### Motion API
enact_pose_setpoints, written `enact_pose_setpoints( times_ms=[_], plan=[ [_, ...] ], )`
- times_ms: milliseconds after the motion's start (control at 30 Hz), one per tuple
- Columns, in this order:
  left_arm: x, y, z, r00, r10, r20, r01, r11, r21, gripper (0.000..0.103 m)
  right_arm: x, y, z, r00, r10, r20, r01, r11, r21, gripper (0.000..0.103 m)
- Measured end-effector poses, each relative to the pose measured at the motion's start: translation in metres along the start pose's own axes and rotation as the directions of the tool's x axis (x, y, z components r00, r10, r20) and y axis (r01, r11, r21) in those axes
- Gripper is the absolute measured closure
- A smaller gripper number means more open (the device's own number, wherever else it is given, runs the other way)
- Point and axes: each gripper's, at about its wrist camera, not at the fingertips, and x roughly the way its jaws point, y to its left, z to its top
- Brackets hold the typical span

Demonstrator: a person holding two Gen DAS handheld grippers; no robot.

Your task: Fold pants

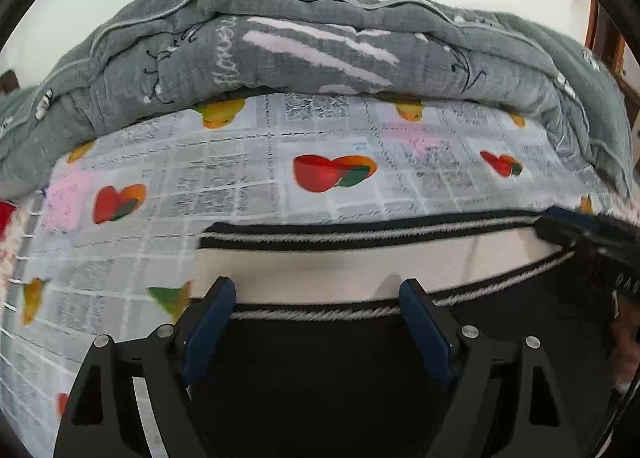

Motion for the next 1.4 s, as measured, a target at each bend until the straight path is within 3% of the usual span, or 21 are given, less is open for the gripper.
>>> enact_pose_setpoints(
  times_ms=[100, 300, 500, 633, 700, 800, 900, 1067, 1233, 1333, 1400],
  plan=[
    [-0.006, 0.009, -0.014, 0.998, 0.005, -0.055, -0.005, 1.000, 0.003, 0.019, -0.013, 0.002, -0.004, 1.000, -0.021, -0.001, 0.021, 1.000, -0.019, 0.060],
    [-0.039, 0.014, -0.057, 0.992, -0.067, -0.103, 0.068, 0.998, 0.003, 0.022, -0.049, 0.007, -0.037, 0.999, -0.045, -0.009, 0.044, 0.999, -0.014, 0.060],
    [-0.081, 0.003, -0.117, 0.994, -0.070, -0.081, 0.071, 0.998, -0.001, 0.021, -0.086, 0.012, -0.097, 0.997, -0.059, 0.044, 0.059, 0.998, 0.010, 0.058],
    [-0.115, -0.002, -0.150, 0.999, -0.039, -0.006, 0.039, 0.999, 0.001, 0.021, -0.109, 0.014, -0.130, 0.997, -0.068, 0.037, 0.067, 0.997, 0.025, 0.056],
    [-0.125, -0.001, -0.164, 0.998, -0.067, -0.003, 0.067, 0.998, -0.020, 0.021, -0.118, 0.013, -0.147, 0.996, -0.074, 0.041, 0.072, 0.997, 0.041, 0.054],
    [-0.135, -0.002, -0.185, 0.999, -0.037, 0.009, 0.037, 0.999, -0.013, 0.020, -0.127, 0.016, -0.166, 0.992, -0.125, 0.026, 0.124, 0.992, 0.029, 0.052],
    [-0.141, 0.000, -0.202, 1.000, 0.021, -0.011, -0.021, 1.000, -0.021, 0.020, -0.129, 0.018, -0.182, 0.993, -0.116, -0.006, 0.116, 0.992, 0.045, 0.052],
    [-0.141, 0.021, -0.227, 0.989, 0.110, -0.100, -0.114, 0.993, -0.034, 0.020, -0.146, 0.020, -0.197, 0.994, -0.106, 0.013, 0.105, 0.991, 0.078, 0.052],
    [-0.146, 0.029, -0.233, 0.977, 0.202, -0.065, -0.201, 0.979, 0.025, 0.020, -0.157, 0.021, -0.206, 0.996, -0.091, 0.014, 0.089, 0.991, 0.100, 0.052],
    [-0.142, 0.021, -0.226, 0.986, 0.159, -0.042, -0.157, 0.986, 0.050, 0.029, -0.162, 0.023, -0.210, 0.997, -0.071, 0.013, 0.069, 0.990, 0.119, 0.052],
    [-0.139, 0.014, -0.219, 0.987, 0.161, -0.006, -0.160, 0.984, 0.074, 0.048, -0.163, 0.025, -0.213, 0.997, -0.071, 0.008, 0.069, 0.991, 0.114, 0.052]
  ],
)
